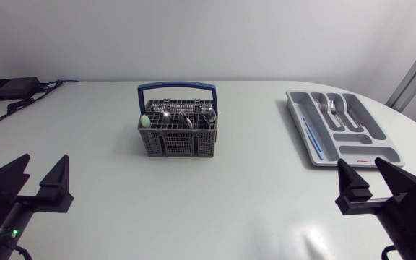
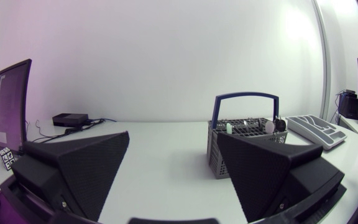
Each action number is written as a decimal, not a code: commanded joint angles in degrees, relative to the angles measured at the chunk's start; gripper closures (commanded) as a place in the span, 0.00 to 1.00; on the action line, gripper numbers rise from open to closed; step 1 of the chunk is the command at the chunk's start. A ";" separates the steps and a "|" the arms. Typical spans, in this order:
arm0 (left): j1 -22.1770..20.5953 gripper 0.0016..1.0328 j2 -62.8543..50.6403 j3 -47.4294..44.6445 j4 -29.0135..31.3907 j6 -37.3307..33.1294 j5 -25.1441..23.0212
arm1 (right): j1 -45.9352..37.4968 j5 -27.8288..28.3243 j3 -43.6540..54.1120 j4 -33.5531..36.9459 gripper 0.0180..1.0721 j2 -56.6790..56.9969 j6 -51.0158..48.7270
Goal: Unload the cutlery basket into the drawer organizer.
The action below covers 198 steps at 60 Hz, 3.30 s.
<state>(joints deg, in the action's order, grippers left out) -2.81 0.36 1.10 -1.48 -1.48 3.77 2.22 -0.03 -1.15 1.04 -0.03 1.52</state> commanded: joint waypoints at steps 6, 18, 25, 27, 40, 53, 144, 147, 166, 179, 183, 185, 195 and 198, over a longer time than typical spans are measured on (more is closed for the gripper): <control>0.00 0.04 0.43 -1.02 -1.16 0.68 0.45 | 0.42 -0.67 0.88 -1.13 0.05 0.47 1.21; 0.52 0.04 0.43 0.13 -1.86 0.68 0.54 | 0.33 -1.02 0.27 -1.30 0.05 0.38 0.59; 0.44 0.04 0.34 1.09 -2.22 0.86 0.54 | 0.33 -1.02 -0.43 -1.83 0.05 -0.06 0.24; 0.44 0.04 0.34 1.45 -2.30 0.86 0.54 | 0.33 -1.02 -0.70 -2.18 0.05 -0.41 0.24; 0.44 0.04 -3.35 4.35 -4.33 1.30 0.54 | 0.07 -1.02 -3.69 -6.49 0.05 -7.88 0.15; 0.44 0.04 -13.19 10.23 -4.41 3.06 0.54 | -0.02 -1.11 -6.50 -9.65 0.05 -15.26 -0.20; -4.22 0.06 -67.07 53.92 27.40 2.35 -1.49 | 23.53 -16.05 -41.57 4.94 0.05 -60.79 1.03; -4.49 0.06 -68.12 54.97 28.11 2.44 -1.57 | 24.06 -16.14 -42.97 5.73 0.05 -62.11 1.12; -11.08 0.06 -74.01 59.28 28.81 3.76 -1.40 | 27.31 -16.05 -50.36 10.48 0.05 -68.87 3.75; -13.10 0.06 -78.41 63.23 28.90 3.76 -1.31 | 29.60 -15.44 -55.10 13.90 0.05 -73.44 6.22; -13.36 0.06 -79.73 64.02 28.81 3.50 -1.31 | 30.65 -15.44 -56.25 14.34 0.05 -74.94 6.48; -13.71 0.06 -80.34 64.29 28.81 3.41 -1.31 | 30.92 -15.44 -56.86 14.78 0.05 -75.73 6.83; -13.98 0.06 -83.33 64.90 27.93 3.06 -1.40 | 31.80 -13.50 -59.50 16.72 0.05 -79.95 7.18; -14.15 0.06 -84.03 65.17 27.93 2.35 -1.66 | 31.97 -12.45 -60.20 17.33 0.05 -81.18 7.09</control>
<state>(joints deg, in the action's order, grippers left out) -16.58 -81.65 64.36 26.92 2.24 2.81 33.67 -13.32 -59.53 16.91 -78.91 7.31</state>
